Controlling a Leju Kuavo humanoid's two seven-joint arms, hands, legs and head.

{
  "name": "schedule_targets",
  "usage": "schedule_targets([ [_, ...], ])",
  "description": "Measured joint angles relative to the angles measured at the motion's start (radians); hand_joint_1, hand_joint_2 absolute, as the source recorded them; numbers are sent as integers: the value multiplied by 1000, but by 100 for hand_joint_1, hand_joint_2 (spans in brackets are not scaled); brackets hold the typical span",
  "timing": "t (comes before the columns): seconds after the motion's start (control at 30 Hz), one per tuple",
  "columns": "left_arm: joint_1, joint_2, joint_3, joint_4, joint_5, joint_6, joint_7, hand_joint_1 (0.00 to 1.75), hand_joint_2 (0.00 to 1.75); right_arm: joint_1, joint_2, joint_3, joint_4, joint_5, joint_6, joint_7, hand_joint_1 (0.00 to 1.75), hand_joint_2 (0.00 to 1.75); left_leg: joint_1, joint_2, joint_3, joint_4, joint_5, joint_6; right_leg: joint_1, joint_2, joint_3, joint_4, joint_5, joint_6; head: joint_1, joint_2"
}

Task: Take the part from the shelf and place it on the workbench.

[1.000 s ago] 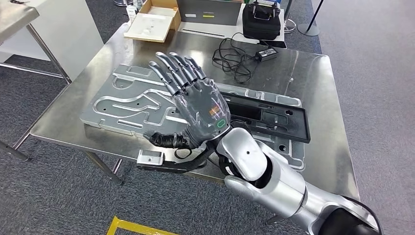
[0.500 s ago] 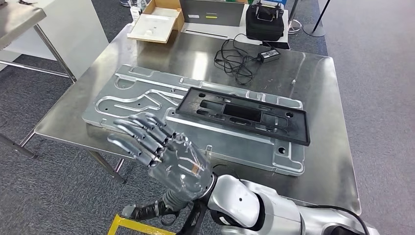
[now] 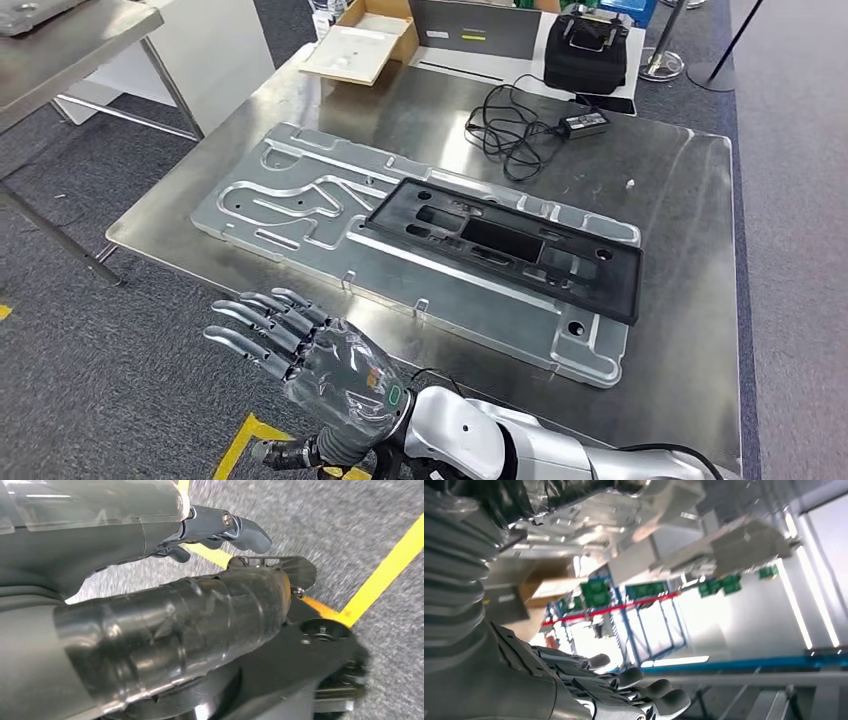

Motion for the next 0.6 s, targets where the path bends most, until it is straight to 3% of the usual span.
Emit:
schedule_targets([
  [0.03, 0, 0, 0, 0, 0, 2, 0, 0, 0, 4, 2, 0, 4, -4, 0, -2, 0, 175, -5, 7, 28, -50, 30, 7, 4, -11, 2, 1, -2, -1, 0, 0],
  [0.1, -2, 1, 0, 0, 0, 7, 2, 0, 0, 11, 6, 2, 14, -6, -11, -8, 0, 175, -19, 52, 100, -185, 81, 25, 13, -31, 5, 4, -7, 0, 0, 0],
  [0.17, -6, 1, 0, 0, 0, 10, 3, 0, 0, 17, 8, 5, 25, -7, -27, -16, 0, 175, -30, 80, 132, -253, 96, 39, 20, -48, 6, 8, -10, 6, 0, 0],
  [0.23, -7, 1, 0, 0, 0, 11, 5, 0, 0, 21, 10, 7, 35, -6, -34, -20, 0, 175, -31, 59, 129, -257, 101, 46, 22, -64, 7, 7, -11, 13, 0, 0],
  [0.3, -7, 1, 0, 1, 0, 11, 6, 0, 0, 23, 13, 9, 44, -4, -38, -21, 0, 175, -26, 39, 129, -264, 108, 55, 17, -41, 3, 26, -30, 24, 0, 0],
  [0.33, -9, 1, 0, 1, 0, 12, 7, 0, 0, 25, 13, 10, 48, -3, -41, -21, 0, 175, -23, 28, 129, -267, 112, 60, 13, -14, -11, 59, -54, 30, 1, 0],
  [0.4, -13, 1, 0, 1, 0, 12, 8, 0, 0, 33, 13, 14, 59, -1, -47, -22, 0, 175, -23, 4, 125, -268, 116, 65, 4, 36, -67, 181, -119, 37, 1, 0],
  [0.43, -14, 1, 0, 1, -1, 12, 9, 0, 0, 38, 13, 17, 66, 0, -50, -22, 0, 175, -23, -9, 123, -268, 117, 66, 2, 45, -98, 242, -141, 39, 0, 0],
  [0.47, -14, 1, 0, 1, -1, 12, 10, 0, 0, 42, 13, 19, 73, 2, -51, -22, 0, 175, -23, -23, 122, -267, 117, 66, 1, 49, -117, 278, -146, 39, 1, 0],
  [0.5, -14, 1, 0, 1, -2, 12, 11, 0, 0, 45, 14, 21, 79, 6, -51, -21, 0, 175, -23, -37, 122, -266, 118, 66, 1, 51, -118, 276, -128, 38, 1, 0],
  [0.53, -14, 1, 0, 1, -2, 12, 12, 0, 0, 46, 15, 23, 84, 10, -51, -19, 0, 175, -24, -52, 123, -265, 118, 66, 1, 57, -101, 235, -93, 34, 1, 0],
  [0.6, -15, -1, 0, 2, -3, 13, 12, 0, 0, 49, 19, 26, 90, 19, -50, -14, 0, 175, -24, -79, 124, -265, 120, 62, 1, 96, -41, 100, -19, 19, 0, 0],
])
